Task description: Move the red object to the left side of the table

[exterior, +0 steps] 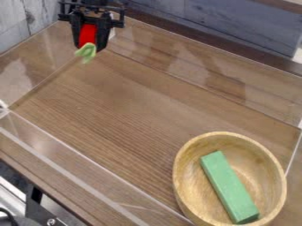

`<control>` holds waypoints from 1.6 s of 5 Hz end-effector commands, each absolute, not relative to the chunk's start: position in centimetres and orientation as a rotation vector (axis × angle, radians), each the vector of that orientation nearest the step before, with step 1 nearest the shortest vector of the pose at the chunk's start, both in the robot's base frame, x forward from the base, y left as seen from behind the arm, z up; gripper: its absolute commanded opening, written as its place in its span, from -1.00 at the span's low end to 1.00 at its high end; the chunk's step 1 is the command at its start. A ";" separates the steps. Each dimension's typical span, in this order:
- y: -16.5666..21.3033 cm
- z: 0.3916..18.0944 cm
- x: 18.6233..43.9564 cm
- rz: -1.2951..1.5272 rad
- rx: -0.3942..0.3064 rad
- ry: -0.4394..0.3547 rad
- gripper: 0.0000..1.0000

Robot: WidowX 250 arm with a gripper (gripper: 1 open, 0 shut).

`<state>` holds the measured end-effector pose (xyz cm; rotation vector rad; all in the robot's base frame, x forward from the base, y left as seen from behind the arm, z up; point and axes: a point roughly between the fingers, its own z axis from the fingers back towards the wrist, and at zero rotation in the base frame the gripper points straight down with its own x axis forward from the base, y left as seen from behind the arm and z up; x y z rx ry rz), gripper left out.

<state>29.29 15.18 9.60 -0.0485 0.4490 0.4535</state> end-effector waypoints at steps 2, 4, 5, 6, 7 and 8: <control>18.5 11.5 28.6 0.428 -0.020 0.425 -1.00; 20.6 10.4 28.5 0.382 -0.009 0.454 -1.00; 21.2 8.9 28.7 0.392 -0.012 0.469 -1.00; 21.6 7.5 28.9 0.397 -0.019 0.480 -1.00; 21.3 7.5 28.5 0.465 -0.043 0.489 1.00; 21.1 7.9 27.9 0.534 -0.075 0.494 1.00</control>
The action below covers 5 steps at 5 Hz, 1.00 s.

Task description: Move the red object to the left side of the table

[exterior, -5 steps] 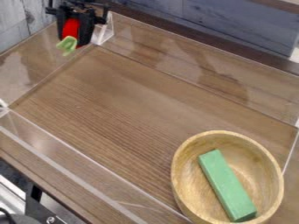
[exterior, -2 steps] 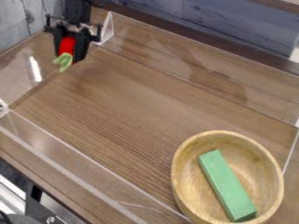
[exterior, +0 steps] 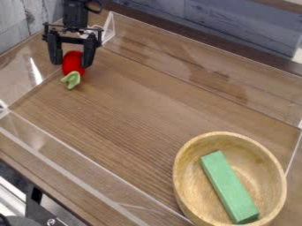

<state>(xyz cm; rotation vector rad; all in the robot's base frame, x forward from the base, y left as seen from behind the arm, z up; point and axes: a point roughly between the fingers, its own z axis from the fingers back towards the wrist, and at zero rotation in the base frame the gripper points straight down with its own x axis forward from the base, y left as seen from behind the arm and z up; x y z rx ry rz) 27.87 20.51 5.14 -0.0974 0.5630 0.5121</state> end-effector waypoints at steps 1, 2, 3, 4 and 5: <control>21.5 10.6 27.5 0.483 -0.117 0.473 1.00; 21.7 13.4 27.1 0.419 -0.172 0.450 1.00; 20.8 14.6 26.9 0.408 -0.208 0.454 1.00; 19.4 14.8 26.7 0.397 -0.209 0.459 1.00; 18.2 14.6 26.7 0.427 -0.222 0.463 1.00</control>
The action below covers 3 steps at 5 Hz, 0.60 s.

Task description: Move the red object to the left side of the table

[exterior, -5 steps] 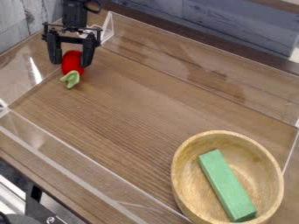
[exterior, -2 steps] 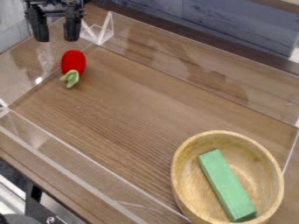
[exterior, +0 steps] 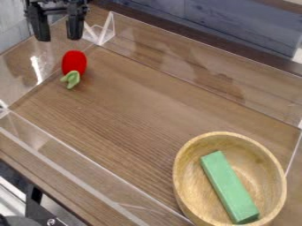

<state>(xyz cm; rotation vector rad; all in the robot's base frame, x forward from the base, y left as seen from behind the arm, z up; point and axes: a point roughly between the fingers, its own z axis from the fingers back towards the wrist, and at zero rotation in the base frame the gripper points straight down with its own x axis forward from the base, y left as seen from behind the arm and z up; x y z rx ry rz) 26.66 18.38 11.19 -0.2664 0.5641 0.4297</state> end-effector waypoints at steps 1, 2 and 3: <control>17.3 14.4 26.7 0.464 -0.236 0.467 1.00; 16.5 14.3 27.5 0.458 -0.233 0.474 1.00; 15.4 14.3 28.3 0.450 -0.229 0.484 1.00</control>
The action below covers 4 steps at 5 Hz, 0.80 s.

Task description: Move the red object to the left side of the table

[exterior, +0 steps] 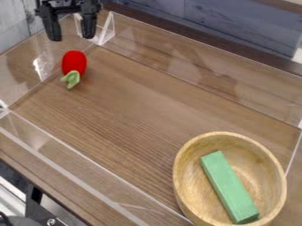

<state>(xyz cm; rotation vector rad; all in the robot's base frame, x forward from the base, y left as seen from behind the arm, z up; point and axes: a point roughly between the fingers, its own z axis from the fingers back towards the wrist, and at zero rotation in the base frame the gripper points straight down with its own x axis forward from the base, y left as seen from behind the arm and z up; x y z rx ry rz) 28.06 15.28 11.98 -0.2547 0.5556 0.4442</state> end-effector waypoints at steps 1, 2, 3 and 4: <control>15.6 14.0 29.2 0.492 -0.238 0.486 1.00; 16.2 13.4 29.8 0.545 -0.242 0.492 1.00; 16.4 13.4 29.5 0.512 -0.220 0.500 1.00; 16.5 13.8 29.0 0.476 -0.200 0.506 1.00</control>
